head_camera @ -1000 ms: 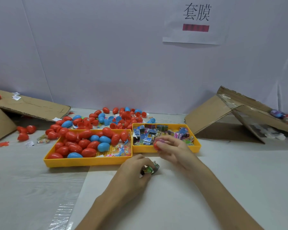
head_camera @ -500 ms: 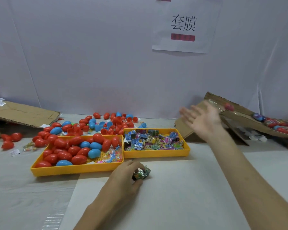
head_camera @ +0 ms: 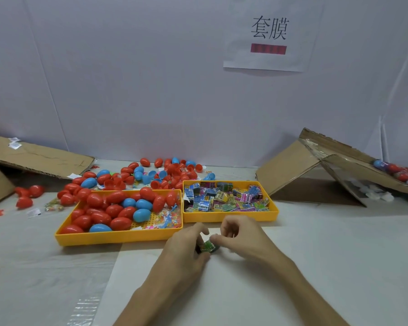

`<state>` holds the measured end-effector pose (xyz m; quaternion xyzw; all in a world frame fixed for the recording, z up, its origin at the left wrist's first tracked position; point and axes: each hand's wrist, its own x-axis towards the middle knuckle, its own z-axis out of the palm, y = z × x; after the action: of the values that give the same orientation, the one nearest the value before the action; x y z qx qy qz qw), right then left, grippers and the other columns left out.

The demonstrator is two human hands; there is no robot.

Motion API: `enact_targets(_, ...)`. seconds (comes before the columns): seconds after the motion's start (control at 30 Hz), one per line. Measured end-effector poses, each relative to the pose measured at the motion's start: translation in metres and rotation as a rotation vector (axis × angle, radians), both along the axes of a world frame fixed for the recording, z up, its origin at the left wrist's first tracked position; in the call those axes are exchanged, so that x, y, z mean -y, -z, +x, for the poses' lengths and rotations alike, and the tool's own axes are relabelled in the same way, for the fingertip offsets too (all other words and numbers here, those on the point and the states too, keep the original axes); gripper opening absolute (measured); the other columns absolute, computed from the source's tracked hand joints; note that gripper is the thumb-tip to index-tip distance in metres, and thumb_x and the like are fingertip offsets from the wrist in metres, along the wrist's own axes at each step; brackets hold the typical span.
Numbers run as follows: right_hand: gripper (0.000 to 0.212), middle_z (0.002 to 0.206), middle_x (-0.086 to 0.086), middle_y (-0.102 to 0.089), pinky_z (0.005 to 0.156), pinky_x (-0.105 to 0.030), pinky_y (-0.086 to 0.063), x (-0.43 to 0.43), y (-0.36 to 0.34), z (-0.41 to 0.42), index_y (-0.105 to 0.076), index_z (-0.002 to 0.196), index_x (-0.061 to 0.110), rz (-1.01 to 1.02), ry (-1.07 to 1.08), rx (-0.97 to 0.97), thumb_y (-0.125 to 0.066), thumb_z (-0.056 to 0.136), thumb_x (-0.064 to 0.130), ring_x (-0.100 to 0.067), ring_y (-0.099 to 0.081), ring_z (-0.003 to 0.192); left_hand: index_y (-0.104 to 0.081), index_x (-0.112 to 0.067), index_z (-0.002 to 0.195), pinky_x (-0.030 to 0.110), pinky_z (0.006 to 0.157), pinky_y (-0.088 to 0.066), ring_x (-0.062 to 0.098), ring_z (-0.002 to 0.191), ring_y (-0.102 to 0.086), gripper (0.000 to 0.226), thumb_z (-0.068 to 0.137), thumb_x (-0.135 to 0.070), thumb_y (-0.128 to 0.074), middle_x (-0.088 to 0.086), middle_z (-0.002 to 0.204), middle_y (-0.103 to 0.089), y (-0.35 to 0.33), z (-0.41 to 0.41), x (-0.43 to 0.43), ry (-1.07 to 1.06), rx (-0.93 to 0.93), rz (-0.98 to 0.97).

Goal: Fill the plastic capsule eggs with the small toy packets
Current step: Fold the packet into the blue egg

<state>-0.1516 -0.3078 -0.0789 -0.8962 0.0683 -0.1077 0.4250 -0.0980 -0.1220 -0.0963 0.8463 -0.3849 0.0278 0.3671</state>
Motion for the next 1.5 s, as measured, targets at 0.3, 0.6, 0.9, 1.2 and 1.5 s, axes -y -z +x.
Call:
enact_targets(0.3, 0.017, 0.074, 0.001, -0.071, 0.054, -0.017, -0.046, -0.001, 0.002, 0.003, -0.068, 0.074, 0.019, -0.07, -0.007, -0.035, -0.08, 0.082, 0.029, -0.004, -0.061, 0.06, -0.035, -0.041, 0.131, 0.028, 0.078, -0.055, 0.006, 0.084, -0.062, 0.066, 0.084, -0.02, -0.076, -0.016, 0.086, -0.063, -0.001, 0.0, 0.001, 0.012, -0.031, -0.018)
enact_targets(0.6, 0.01, 0.067, 0.004, -0.07, 0.048, -0.017, -0.045, 0.0, -0.004, -0.001, -0.073, 0.078, 0.018, 0.024, -0.038, -0.053, -0.075, 0.088, 0.021, -0.001, -0.059, 0.051, -0.037, -0.04, 0.129, 0.023, 0.077, -0.054, 0.004, 0.085, -0.062, 0.063, 0.084, -0.02, -0.077, -0.018, 0.088, -0.061, 0.002, 0.002, 0.002, 0.02, -0.02, -0.027)
enact_targets(0.9, 0.014, 0.07, -0.001, -0.074, 0.054, -0.022, -0.05, 0.004, -0.004, -0.001, -0.074, 0.078, 0.019, -0.001, -0.019, -0.07, -0.071, 0.092, 0.021, -0.012, -0.063, 0.051, -0.04, -0.038, 0.125, 0.027, 0.08, -0.055, 0.006, 0.088, -0.062, 0.057, 0.085, -0.019, -0.076, -0.015, 0.089, -0.061, 0.002, 0.0, 0.002, 0.014, -0.007, -0.03)
enact_targets(1.2, 0.017, 0.062, -0.002, -0.071, 0.045, -0.017, -0.045, 0.005, -0.002, 0.001, -0.071, 0.076, 0.015, 0.007, 0.038, -0.016, -0.069, 0.092, 0.011, -0.012, -0.065, 0.051, -0.04, -0.039, 0.122, 0.03, 0.079, -0.056, 0.006, 0.087, -0.062, 0.054, 0.085, -0.018, -0.074, -0.016, 0.087, -0.059, 0.0, -0.001, 0.001, 0.009, -0.033, -0.018)
enact_targets(1.5, 0.013, 0.071, -0.006, -0.074, 0.061, -0.032, -0.056, 0.016, -0.012, -0.002, -0.072, 0.085, 0.015, 0.208, 0.012, 0.183, -0.068, 0.094, 0.007, -0.023, -0.073, 0.065, -0.049, -0.036, 0.127, 0.019, 0.073, -0.055, 0.001, 0.083, -0.065, 0.052, 0.084, -0.047, -0.077, -0.015, 0.099, -0.064, -0.006, -0.002, -0.002, -0.017, -0.105, -0.042)
